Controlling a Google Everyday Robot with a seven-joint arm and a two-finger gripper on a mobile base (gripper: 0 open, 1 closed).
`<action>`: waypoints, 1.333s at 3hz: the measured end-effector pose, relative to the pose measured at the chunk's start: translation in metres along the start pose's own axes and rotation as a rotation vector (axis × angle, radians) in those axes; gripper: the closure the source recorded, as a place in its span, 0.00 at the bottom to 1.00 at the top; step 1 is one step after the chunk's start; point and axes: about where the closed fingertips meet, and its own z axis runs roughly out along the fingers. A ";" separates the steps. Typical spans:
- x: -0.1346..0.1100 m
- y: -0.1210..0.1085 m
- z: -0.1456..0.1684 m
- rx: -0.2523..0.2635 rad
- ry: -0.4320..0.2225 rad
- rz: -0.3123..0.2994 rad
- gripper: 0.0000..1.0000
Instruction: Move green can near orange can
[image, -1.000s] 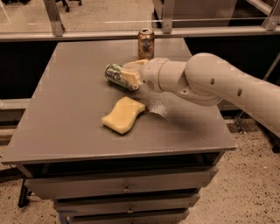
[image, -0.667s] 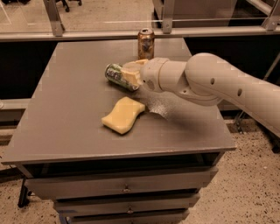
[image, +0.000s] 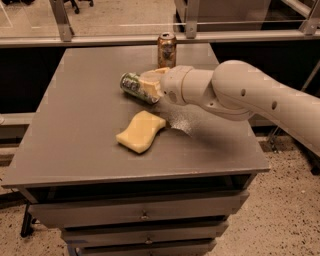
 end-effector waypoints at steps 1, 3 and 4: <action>0.000 0.000 0.000 0.000 0.000 0.000 0.38; -0.030 -0.027 -0.076 0.066 0.016 -0.092 0.00; -0.039 -0.029 -0.094 0.074 0.013 -0.107 0.00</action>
Offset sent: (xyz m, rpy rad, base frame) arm -0.0342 -0.1086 0.0784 -0.1040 -0.1160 -0.0831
